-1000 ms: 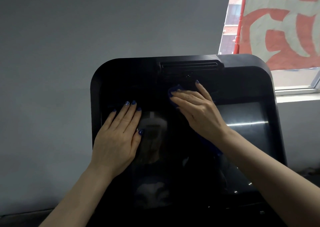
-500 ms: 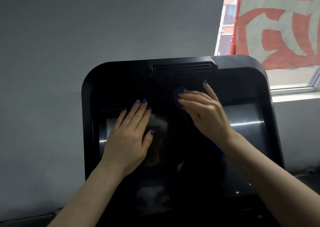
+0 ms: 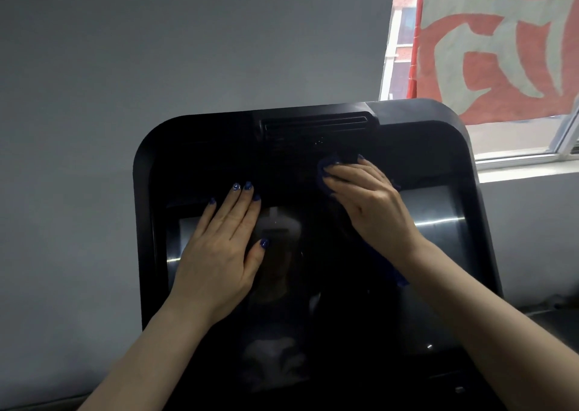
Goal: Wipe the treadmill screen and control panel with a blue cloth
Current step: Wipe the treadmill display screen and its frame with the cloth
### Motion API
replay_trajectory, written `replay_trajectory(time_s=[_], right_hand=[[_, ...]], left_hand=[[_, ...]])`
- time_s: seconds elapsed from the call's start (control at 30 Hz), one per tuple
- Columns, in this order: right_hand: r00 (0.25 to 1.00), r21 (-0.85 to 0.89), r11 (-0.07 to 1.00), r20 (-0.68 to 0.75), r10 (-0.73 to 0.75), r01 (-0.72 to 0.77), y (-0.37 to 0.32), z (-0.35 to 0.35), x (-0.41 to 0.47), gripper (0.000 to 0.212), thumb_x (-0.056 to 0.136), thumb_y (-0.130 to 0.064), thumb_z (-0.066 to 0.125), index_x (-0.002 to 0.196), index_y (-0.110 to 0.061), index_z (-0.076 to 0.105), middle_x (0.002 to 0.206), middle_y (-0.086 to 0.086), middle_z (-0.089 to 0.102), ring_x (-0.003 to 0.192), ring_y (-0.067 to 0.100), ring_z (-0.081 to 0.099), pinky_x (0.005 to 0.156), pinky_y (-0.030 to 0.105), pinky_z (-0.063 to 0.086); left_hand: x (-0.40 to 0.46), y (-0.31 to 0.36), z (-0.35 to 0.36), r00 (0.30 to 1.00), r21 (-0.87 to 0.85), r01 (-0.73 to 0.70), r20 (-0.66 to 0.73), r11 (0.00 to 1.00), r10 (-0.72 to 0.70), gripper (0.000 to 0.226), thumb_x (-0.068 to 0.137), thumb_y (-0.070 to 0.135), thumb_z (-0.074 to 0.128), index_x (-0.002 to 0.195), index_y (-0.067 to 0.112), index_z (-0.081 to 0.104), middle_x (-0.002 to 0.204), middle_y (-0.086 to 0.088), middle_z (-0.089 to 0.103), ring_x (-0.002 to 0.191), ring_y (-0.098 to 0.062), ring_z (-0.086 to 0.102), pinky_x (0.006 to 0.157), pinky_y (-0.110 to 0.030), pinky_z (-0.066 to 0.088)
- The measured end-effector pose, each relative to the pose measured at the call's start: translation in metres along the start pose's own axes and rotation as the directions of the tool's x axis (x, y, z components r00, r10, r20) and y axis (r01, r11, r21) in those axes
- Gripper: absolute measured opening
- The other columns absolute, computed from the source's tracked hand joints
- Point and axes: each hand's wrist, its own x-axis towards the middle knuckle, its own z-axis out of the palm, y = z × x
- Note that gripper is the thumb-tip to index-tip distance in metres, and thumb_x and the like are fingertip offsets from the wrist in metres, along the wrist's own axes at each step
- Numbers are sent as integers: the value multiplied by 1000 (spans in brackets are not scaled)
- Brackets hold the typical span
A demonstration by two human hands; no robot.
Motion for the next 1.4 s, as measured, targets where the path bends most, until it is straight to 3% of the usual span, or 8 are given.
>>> replay_trajectory(time_s=[0.2,0.47,0.63,0.8,0.93,1.1,1.17,1.4], right_hand=[[994,-67,996,-88,58,-64,3,-5,4,17,91,-5,61,98,0,76,105,14,69,99,25,61,105,34,43],[1000,-12,1000,-17,17,-18,14,-22,-7,24,98,-11,56,101,3,75,109,14,70,99,26,64,93,34,52],[989,-22,994,-96,109,-111,12,-10,0,18,93,-2,59,102,3,74,107,14,70,99,25,63,99,20,47],[999,-12,999,-38,29,-29,26,-27,-9,19,96,-7,60,100,2,75,106,14,70,97,25,64,95,25,51],[985,-66,989,-114,127,-135,22,-17,0,16,86,7,66,99,3,75,104,15,71,95,27,64,98,14,44],[999,11,999,-9,33,-33,25,-25,2,22,96,-10,59,101,3,75,106,14,70,100,24,63,98,20,47],[997,8,998,-40,60,-60,24,-26,5,28,99,-17,55,100,3,75,104,15,70,97,27,64,96,21,49],[998,4,999,58,-38,38,-7,10,27,23,93,-11,57,103,-2,76,109,12,69,103,29,63,87,41,53]], left_hand=[[4,7,-5,1000,1,-8,-2,1000,8,62,103,43,28,155,9,32,165,-6,23,154,-16,14,124,-41,13],[22,29,9,998,11,-63,15,998,62,62,104,43,28,155,8,32,165,-6,22,154,-16,14,123,-41,14],[21,29,13,998,25,-60,4,998,60,62,102,42,33,155,8,31,165,-7,21,154,-18,15,123,-43,16],[21,26,13,997,31,-76,4,997,76,62,102,41,33,155,8,30,165,-7,20,154,-17,15,124,-42,15],[21,27,14,997,30,-73,-6,997,74,63,102,41,34,155,7,30,165,-8,21,154,-18,16,123,-43,15],[20,27,14,997,41,-78,-1,996,78,64,101,41,34,155,7,30,165,-8,21,154,-19,16,124,-42,14],[20,26,13,997,44,-79,4,996,79,64,101,42,34,155,7,30,165,-8,21,154,-19,16,124,-42,14],[20,27,15,997,47,-73,-1,996,73,66,99,41,37,155,6,31,165,-8,21,154,-20,16,124,-44,15]])
